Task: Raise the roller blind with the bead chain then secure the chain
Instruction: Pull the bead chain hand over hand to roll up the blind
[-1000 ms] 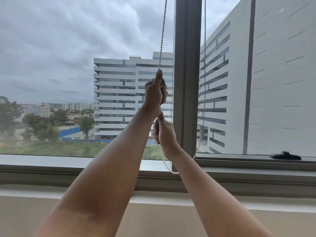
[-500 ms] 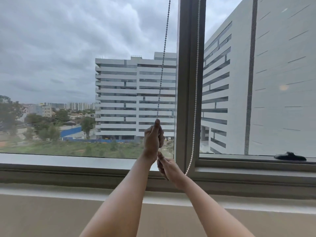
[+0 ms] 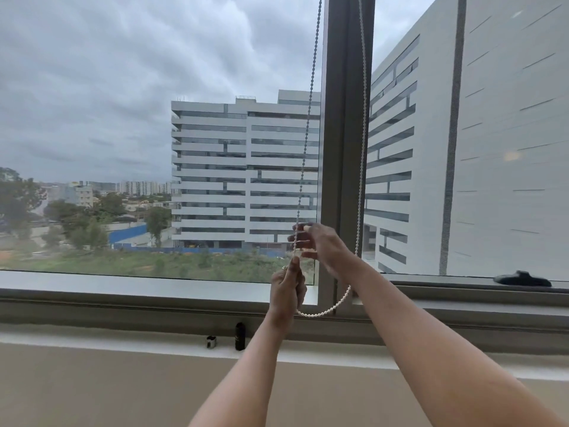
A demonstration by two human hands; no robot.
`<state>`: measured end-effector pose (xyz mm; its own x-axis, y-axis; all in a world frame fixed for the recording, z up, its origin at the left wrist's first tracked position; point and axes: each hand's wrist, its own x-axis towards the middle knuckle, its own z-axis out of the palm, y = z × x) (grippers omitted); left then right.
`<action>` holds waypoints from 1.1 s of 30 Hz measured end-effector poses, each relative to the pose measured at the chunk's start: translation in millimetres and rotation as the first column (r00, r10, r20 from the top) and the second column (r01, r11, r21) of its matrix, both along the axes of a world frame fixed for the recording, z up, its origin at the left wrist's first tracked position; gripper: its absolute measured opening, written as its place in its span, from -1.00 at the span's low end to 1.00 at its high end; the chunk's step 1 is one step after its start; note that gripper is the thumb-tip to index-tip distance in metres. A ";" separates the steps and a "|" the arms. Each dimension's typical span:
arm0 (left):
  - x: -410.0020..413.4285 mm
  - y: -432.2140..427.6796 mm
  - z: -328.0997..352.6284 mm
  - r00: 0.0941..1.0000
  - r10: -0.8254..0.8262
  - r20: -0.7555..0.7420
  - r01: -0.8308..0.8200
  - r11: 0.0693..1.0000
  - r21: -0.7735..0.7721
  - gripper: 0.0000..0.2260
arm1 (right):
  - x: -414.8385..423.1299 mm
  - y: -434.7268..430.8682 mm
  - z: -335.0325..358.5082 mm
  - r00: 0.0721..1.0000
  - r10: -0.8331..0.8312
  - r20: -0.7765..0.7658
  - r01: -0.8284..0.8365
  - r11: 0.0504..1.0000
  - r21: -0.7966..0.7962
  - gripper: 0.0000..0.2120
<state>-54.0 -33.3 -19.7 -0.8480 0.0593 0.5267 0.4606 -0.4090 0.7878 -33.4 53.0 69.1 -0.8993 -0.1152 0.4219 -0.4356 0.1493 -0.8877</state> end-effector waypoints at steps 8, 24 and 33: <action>8.8 1.1 0.5 1.000 -0.005 -0.024 0.004 1.000 -0.024 -0.56 | 21.2 -21.0 75.7 0.992 0.013 -0.129 -0.053 0.951 -0.306 -0.60; 10.8 -27.1 161.6 0.983 -0.093 -0.155 0.074 0.989 -0.127 -0.60 | 8.1 -23.9 67.3 0.821 -0.362 -0.441 0.292 0.931 -0.220 -0.53; 28.8 -2.9 226.7 0.963 -0.145 -0.226 0.141 0.989 -0.030 -0.77 | 3.0 -35.0 66.5 0.807 -0.375 -0.456 0.331 0.927 -0.177 -0.55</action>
